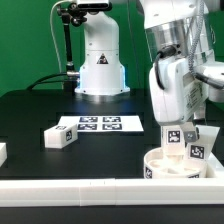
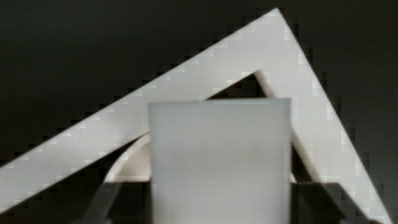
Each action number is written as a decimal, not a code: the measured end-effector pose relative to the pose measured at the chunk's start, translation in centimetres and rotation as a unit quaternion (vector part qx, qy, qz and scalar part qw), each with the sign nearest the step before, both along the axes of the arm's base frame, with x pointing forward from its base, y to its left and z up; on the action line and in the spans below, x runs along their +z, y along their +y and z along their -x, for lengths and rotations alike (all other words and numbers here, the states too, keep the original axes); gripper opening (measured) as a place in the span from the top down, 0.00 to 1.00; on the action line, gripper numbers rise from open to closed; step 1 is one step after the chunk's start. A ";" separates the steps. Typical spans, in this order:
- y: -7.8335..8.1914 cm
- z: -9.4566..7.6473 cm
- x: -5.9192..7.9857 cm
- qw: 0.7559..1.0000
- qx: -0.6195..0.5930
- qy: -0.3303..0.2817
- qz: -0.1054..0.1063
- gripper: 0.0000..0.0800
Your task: Assemble stool
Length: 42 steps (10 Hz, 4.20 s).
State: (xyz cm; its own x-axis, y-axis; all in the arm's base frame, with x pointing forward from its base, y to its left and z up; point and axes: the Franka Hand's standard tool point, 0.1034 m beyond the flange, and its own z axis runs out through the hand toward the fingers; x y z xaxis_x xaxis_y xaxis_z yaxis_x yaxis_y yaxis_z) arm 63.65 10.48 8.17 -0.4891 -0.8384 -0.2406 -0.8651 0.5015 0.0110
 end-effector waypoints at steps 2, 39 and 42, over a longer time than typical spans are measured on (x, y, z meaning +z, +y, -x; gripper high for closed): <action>-0.2 -0.1 0.4 0.999 0.050 -0.012 0.005 0.24; -22.4 8.6 -1.7 0.743 0.665 -0.049 0.054 0.19; -22.8 9.3 -2.1 0.744 0.664 -0.049 0.054 0.19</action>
Offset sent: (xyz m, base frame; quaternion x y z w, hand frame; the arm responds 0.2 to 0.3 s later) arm -0.0125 -0.0224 0.0310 -0.0085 -0.0271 -0.1440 0.9892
